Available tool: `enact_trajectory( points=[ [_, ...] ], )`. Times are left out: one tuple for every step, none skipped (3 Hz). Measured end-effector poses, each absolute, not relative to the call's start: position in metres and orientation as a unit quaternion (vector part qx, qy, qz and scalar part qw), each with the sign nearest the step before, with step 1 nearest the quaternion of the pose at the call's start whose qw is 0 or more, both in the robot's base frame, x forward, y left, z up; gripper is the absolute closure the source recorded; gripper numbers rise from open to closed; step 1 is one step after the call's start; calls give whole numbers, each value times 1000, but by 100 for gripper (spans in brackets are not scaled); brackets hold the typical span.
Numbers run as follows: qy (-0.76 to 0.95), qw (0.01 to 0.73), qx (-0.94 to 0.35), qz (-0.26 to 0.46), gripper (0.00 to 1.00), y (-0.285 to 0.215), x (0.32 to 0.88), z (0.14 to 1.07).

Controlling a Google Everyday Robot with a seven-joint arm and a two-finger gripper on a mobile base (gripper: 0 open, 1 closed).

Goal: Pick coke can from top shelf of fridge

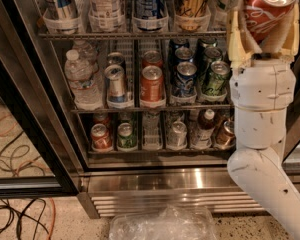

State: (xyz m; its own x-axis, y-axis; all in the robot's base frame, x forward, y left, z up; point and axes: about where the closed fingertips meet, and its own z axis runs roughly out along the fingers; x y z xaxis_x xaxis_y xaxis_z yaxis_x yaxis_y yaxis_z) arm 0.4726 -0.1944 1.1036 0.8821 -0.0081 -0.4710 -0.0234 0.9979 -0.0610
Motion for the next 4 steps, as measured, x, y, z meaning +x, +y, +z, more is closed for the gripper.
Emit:
enact_trajectory(
  points=[
    [240,970,-35,3,100,-195,473,1106],
    [241,969,-51,23,100,-185,461,1103],
    [261,960,-78,65,100,-164,430,1080],
    [306,937,-123,119,100,-126,391,1039]
  ],
)
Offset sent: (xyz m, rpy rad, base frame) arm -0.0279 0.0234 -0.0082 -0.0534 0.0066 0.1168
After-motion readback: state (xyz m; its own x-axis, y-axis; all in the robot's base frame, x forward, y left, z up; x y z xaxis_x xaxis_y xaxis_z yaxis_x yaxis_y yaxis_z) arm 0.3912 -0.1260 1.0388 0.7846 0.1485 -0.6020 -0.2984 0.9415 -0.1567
